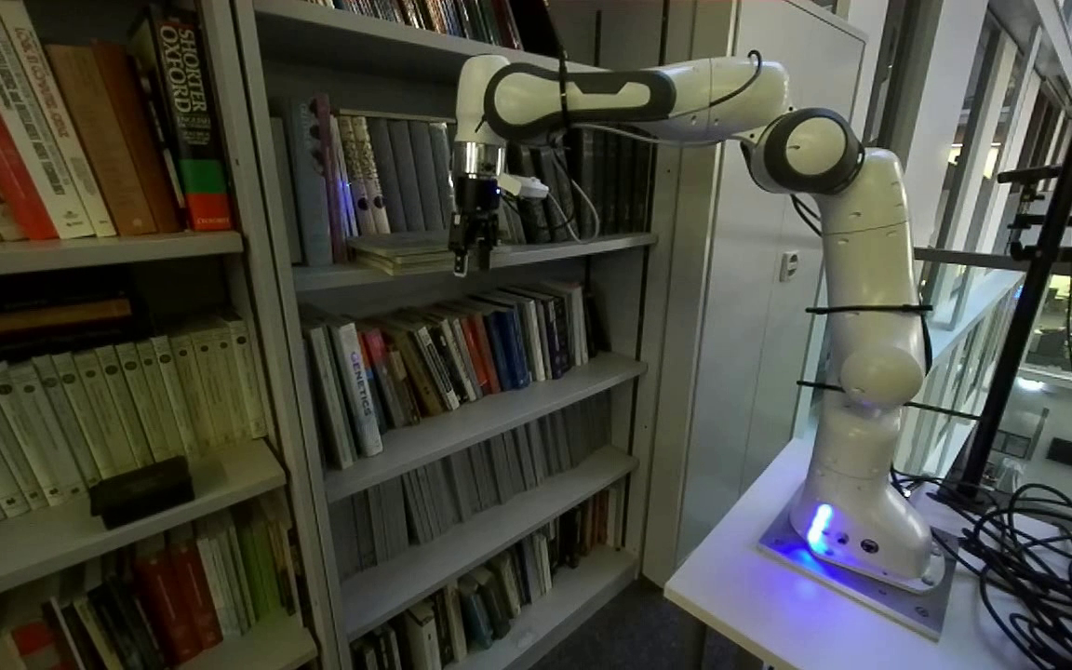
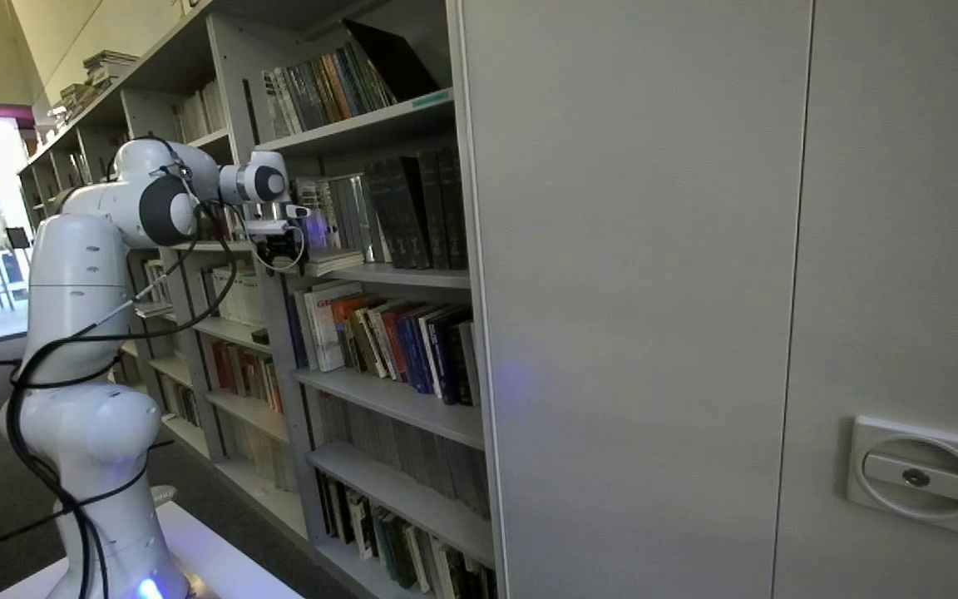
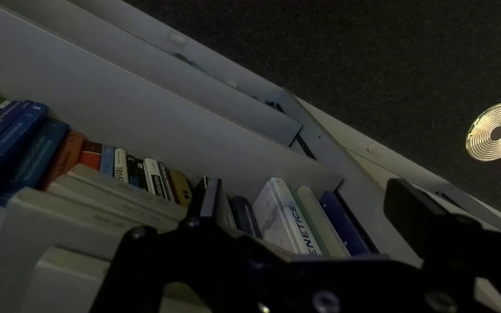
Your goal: Take the book that lies on top of the standing books and put it on the pile, and pull out another book and put it on the pile
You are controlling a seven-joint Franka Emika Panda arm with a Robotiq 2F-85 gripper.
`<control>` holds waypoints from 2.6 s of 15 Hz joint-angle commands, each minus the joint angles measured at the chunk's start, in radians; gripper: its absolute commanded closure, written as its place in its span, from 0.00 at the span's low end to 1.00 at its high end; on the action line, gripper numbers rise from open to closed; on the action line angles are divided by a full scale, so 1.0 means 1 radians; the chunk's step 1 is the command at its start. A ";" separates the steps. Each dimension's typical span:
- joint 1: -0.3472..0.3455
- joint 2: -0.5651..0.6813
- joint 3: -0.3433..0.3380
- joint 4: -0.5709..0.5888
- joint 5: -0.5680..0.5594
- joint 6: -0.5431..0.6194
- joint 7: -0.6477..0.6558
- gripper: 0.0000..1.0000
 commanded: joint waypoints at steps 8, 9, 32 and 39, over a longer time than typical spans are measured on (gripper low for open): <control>-0.012 -0.063 -0.018 -0.127 0.027 0.330 0.334 0.00; -0.011 -0.072 -0.021 -0.145 0.020 0.358 0.377 0.00; 0.118 -0.301 0.038 -0.285 -0.194 0.086 0.280 0.00; 0.119 -0.306 0.099 -0.321 -0.475 0.157 0.235 0.00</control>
